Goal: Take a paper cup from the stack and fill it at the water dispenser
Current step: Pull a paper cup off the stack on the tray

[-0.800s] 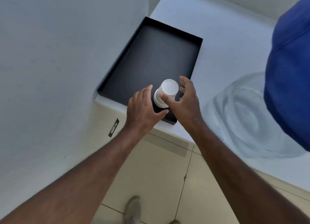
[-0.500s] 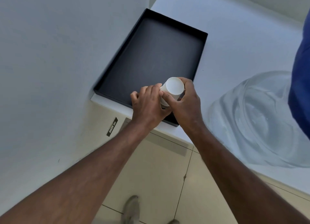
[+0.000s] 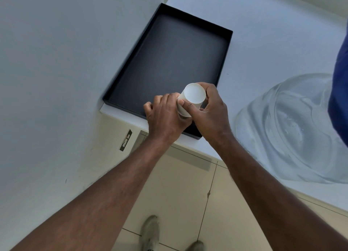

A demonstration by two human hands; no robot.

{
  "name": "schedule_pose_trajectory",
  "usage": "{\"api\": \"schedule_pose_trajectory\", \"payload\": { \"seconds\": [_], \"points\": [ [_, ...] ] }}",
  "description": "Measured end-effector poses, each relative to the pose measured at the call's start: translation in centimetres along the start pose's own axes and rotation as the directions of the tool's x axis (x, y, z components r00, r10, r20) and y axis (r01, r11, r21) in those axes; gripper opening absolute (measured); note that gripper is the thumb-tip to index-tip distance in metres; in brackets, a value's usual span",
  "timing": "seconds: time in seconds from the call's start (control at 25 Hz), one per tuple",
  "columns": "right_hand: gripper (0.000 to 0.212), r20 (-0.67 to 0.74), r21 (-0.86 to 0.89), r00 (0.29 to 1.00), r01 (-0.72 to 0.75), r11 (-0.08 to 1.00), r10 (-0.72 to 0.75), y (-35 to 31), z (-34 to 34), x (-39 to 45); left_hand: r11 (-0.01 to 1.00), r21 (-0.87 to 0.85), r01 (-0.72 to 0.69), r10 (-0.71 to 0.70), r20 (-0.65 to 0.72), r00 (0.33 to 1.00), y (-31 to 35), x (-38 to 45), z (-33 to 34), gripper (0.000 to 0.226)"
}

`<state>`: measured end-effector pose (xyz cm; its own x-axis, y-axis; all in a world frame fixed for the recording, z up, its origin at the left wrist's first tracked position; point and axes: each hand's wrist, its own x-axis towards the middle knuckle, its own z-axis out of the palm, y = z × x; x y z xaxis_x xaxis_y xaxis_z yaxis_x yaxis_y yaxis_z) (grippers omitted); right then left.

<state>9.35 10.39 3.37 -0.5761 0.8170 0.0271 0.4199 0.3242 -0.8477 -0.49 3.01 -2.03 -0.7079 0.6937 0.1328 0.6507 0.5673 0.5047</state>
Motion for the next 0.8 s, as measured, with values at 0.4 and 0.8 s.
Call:
{"api": "schedule_pose_trajectory", "payload": {
  "seconds": [0.4,0.8],
  "points": [
    [0.051,-0.220,0.205,0.973,-0.023,0.979,0.069,-3.0,-2.6,-3.0,1.000,-0.022,-0.006,0.006,0.025,1.000,0.0,-0.4,-0.1,0.067],
    [0.040,-0.320,0.568,0.853,-0.176,0.804,0.412,-1.9,-6.6,-17.5,0.916,-0.388,0.102,-0.115,-0.009,0.993,5.4,-10.7,-3.4,0.063]
  ]
}}
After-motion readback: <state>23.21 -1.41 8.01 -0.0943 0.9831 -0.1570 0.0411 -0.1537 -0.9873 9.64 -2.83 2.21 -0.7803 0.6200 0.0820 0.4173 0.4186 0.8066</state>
